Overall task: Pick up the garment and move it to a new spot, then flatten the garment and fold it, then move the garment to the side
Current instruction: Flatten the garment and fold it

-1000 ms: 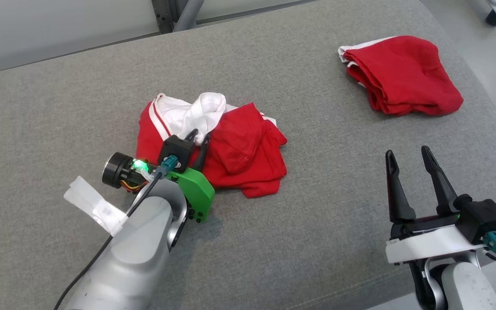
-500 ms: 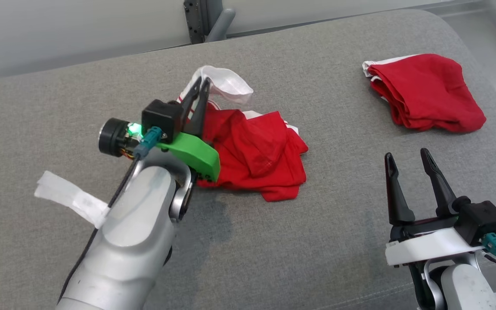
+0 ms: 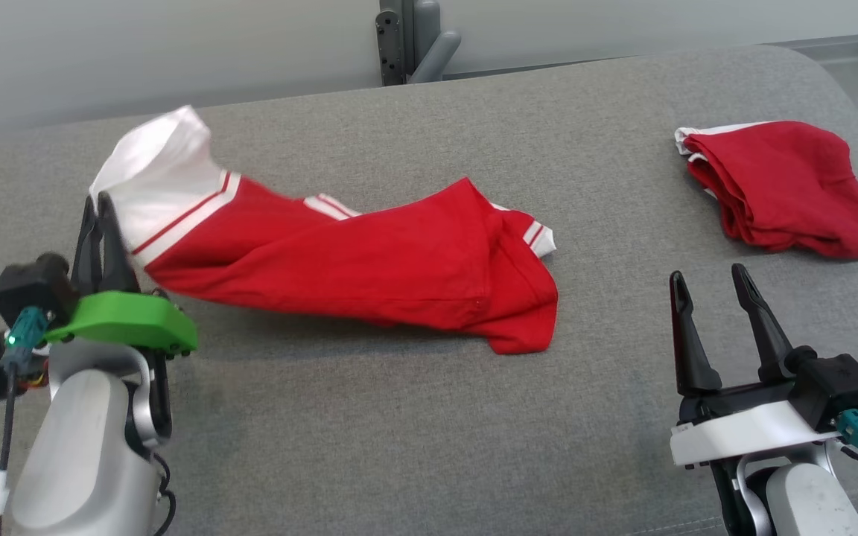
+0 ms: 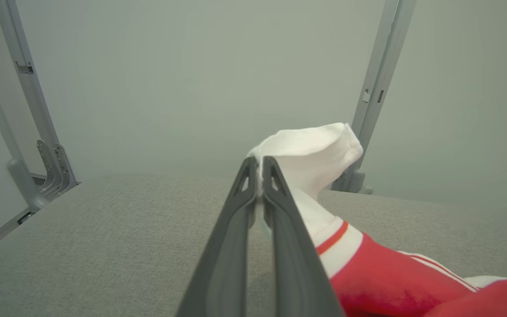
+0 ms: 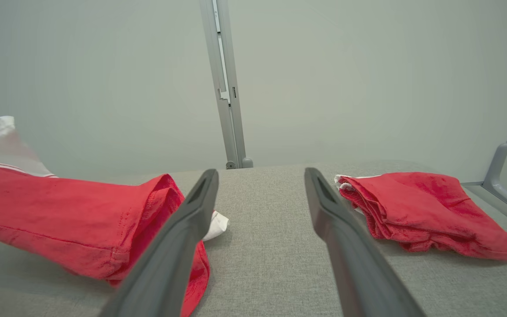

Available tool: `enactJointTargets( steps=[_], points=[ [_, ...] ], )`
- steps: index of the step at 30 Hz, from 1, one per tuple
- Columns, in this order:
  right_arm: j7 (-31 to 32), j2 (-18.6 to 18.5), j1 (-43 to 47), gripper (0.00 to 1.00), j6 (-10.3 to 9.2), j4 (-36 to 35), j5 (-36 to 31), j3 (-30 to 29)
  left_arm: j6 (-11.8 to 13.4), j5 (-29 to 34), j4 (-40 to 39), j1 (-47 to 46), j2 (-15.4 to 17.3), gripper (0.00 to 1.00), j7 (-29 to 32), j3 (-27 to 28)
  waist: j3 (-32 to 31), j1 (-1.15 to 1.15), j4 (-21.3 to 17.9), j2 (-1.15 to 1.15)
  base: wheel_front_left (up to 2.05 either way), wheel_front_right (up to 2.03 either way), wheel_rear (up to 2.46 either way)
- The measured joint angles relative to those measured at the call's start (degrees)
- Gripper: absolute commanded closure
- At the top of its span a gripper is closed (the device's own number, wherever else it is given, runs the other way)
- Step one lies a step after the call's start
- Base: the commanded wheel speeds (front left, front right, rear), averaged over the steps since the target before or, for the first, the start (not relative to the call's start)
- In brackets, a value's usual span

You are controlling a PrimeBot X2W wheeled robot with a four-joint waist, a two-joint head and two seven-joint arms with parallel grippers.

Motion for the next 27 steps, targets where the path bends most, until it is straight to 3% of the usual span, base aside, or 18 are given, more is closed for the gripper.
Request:
enactJointTargets(
  steps=[11, 16, 17, 19, 20, 22, 27],
  points=[
    [0.0, 0.0, 0.1, 0.00, 0.00, 1.5, -1.0, 1.8, 0.7, -1.0, 5.1, 11.1, -1.5, 1.00, 0.0, 8.8, -0.4, 0.00, 2.4, 0.00, 0.00, 0.00, 0.00],
    [0.0, 0.0, -0.1, 0.00, 0.00, 3.4, -1.4, 4.2, -0.4, -0.3, 7.7, 13.3, -3.5, 1.00, 0.0, 10.6, -0.9, 0.00, 3.3, 0.00, 0.00, 0.00, 0.00],
    [0.0, 0.0, -0.1, 0.00, -0.01, 4.0, -1.4, 4.9, -0.7, 0.0, 8.0, 13.6, -3.9, 0.93, 0.0, 10.8, -1.0, 0.00, 3.6, 0.00, 0.00, 0.00, 0.00],
    [0.0, 0.0, -0.2, 0.00, 0.00, 5.2, -1.0, 6.5, -1.3, 0.5, 8.6, 13.8, -4.7, 0.58, 0.0, 11.1, -1.3, 0.00, 4.1, 0.00, 0.00, 0.00, 0.00],
    [0.0, 0.0, -0.4, 0.00, 0.00, 6.1, -0.9, 7.4, -1.7, 0.6, 8.9, 14.0, -5.0, 0.58, 0.0, 11.3, -1.4, 0.00, 4.4, 0.00, 0.00, 0.00, 0.00],
    [0.0, 0.0, -0.7, 0.00, 0.00, 7.9, -0.3, 9.4, -2.2, 1.8, 9.3, 14.4, -5.4, 0.00, 0.0, 11.7, -1.5, 0.00, 5.1, 0.00, 0.00, 0.00, 0.00],
    [0.0, 0.0, -2.7, 0.00, -0.01, 13.0, 1.7, 14.3, -3.6, 3.5, 8.8, 15.1, -6.2, 0.00, 0.0, 12.5, -1.7, 0.00, 7.1, 0.00, 0.00, 0.00, 0.00]
  ],
)
